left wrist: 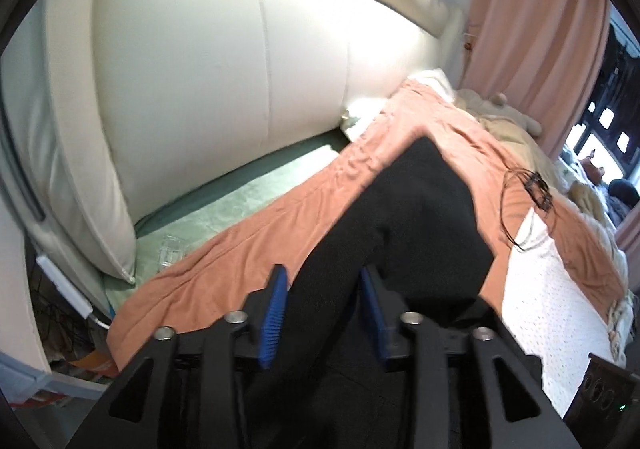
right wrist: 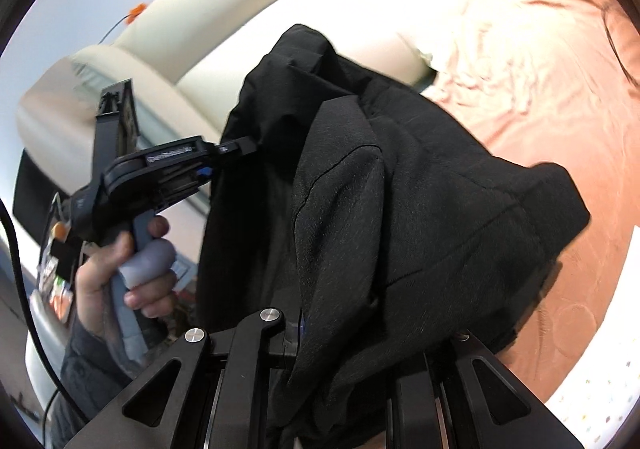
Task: Fold large clothes
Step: 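Lower the jacket onto the orange blanket beside the headboard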
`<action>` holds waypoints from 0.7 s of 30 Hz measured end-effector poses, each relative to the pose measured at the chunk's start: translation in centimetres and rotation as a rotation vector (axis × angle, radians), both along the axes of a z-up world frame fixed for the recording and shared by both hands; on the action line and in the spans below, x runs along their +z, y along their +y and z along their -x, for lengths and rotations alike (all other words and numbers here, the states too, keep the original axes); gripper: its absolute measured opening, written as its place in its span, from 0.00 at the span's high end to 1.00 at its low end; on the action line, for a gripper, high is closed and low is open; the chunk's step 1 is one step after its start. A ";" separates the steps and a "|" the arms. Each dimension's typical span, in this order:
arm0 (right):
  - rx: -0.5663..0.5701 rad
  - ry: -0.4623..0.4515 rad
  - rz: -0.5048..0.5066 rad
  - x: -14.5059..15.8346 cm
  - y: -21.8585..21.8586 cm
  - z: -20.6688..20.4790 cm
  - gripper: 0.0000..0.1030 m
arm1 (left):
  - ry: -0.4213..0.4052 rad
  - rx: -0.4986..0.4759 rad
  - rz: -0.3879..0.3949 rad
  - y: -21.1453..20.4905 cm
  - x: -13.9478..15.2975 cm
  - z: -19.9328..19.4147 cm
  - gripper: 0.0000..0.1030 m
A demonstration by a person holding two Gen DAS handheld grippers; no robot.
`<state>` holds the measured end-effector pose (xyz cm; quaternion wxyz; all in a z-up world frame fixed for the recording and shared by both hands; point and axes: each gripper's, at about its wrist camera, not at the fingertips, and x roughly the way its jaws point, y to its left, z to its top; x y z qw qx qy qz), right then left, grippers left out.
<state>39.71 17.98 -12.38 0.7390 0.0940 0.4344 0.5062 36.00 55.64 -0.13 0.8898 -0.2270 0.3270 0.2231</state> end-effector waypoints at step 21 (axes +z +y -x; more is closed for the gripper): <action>-0.068 0.094 0.117 -5.9 -0.8 -5.7 0.86 | -0.106 0.136 0.063 -3.8 -7.6 13.7 0.41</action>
